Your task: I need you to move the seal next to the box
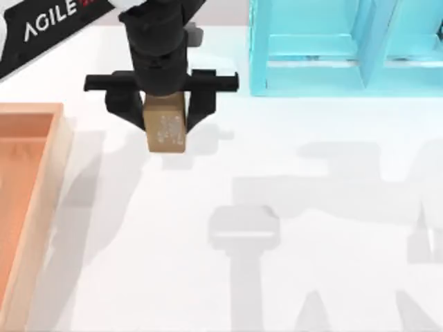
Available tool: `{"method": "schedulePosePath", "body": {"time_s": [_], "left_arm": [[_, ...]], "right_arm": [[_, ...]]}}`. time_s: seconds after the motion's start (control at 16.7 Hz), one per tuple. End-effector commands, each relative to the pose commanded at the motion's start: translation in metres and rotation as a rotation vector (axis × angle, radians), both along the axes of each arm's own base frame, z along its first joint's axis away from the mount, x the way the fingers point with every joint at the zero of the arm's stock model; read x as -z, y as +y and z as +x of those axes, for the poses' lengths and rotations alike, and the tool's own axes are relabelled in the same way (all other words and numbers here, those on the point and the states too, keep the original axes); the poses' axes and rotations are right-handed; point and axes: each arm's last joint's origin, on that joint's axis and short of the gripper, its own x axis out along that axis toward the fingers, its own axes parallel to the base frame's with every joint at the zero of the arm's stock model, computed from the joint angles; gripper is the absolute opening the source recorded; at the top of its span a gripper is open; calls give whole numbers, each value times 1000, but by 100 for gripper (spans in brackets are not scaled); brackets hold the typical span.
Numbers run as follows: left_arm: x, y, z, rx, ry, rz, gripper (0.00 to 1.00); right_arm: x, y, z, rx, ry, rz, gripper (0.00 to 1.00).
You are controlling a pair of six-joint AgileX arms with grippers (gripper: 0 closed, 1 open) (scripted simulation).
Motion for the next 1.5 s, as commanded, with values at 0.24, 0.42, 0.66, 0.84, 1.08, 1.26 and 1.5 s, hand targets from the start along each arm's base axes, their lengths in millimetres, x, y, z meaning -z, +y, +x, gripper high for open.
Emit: {"method": "schedulePosePath", "body": {"time_s": [0.24,0.42,0.66,0.84,1.08,1.26,1.5], "left_arm": [[-21,92,7,0,-16,-6,0],[-27,115,4,0,-27,-8,0],[-27,113,4,3,-26,-4,0],[-19,114,5,2,-28,-5,0],[5,114,8,2,-27,-6,0],[23,115,9,1,-32,-9,0],[37,115,9,0,-27,-8,0]], "right_arm": [[0,0,0,0,0,0,100],[0,0,0,0,0,0,100],[0,0,0,0,0,0,100],[0,0,0,0,0,0,100],[0,0,0,0,0,0,100],[0,0,0,0,0,0,100],[0,0,0,0,0,0,100]]}}
